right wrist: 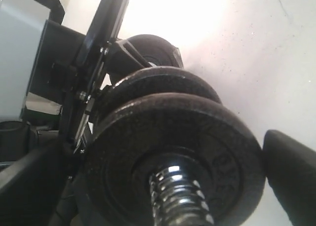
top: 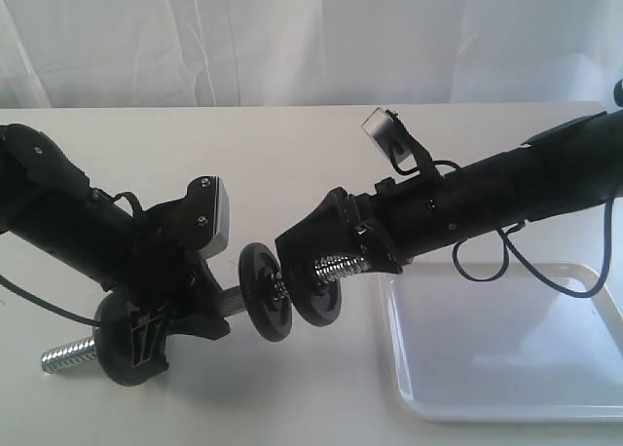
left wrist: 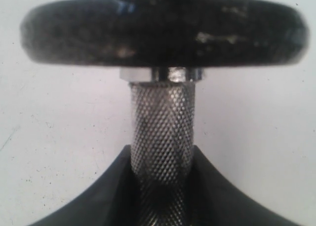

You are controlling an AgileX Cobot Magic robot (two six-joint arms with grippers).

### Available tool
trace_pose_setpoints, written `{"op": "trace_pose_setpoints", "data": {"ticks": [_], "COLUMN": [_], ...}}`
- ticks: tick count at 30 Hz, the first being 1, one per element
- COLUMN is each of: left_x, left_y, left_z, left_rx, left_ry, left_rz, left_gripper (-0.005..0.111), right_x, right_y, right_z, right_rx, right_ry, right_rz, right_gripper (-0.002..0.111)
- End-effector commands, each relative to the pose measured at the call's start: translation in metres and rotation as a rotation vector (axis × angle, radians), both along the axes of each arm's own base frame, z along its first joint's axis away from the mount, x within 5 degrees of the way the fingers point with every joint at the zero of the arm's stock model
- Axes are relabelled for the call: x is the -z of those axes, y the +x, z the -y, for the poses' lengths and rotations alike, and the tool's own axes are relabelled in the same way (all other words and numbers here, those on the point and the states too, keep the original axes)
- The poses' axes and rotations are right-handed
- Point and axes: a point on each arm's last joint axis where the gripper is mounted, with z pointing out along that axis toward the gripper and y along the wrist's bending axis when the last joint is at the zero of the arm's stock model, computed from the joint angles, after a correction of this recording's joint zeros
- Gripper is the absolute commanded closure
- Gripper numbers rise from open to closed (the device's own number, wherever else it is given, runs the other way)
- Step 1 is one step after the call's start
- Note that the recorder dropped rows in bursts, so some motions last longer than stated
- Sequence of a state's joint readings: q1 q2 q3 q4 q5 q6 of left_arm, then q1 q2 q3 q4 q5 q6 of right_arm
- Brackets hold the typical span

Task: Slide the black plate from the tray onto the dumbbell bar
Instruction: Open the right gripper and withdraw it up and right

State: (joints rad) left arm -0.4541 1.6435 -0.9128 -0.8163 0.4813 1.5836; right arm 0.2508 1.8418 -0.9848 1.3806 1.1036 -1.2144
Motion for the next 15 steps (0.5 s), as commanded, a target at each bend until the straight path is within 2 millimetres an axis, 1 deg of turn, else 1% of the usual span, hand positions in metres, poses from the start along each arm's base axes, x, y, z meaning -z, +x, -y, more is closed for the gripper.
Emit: {"op": "trace_pose_setpoints", "data": {"ticks": [1,3,4,8,11,15], "left_x": [-0.026,-0.026,-0.026,-0.026,-0.026,-0.026], "left_y": [0.002,0.002,0.002,0.002,0.002,0.002], "left_z": [0.006,0.006,0.006,0.006,0.006,0.006], "left_rx": [-0.089,-0.095,-0.11,-0.113,-0.113,-0.113], "left_ry": [-0.139,-0.14,-0.143,-0.143,-0.143,-0.143], "left_rz": [-0.002,-0.007,-0.02,-0.02,-0.02,-0.02], "left_gripper": [0.107,0.107,0.107,0.107,0.107,0.107], "right_x": [-0.011,-0.011,-0.012,-0.017,-0.018,-0.019], "right_y": [-0.003,0.0,0.005,0.016,0.021,0.024], "right_z": [-0.001,0.005,0.013,0.029,0.043,0.051], "right_rx": [-0.021,-0.01,0.008,0.04,0.072,0.106], "right_ry": [0.072,0.064,0.044,0.0,0.009,0.015], "right_rz": [-0.03,-0.022,-0.032,-0.028,-0.026,-0.055], "right_gripper": [0.003,0.003,0.003,0.003,0.003,0.004]}}
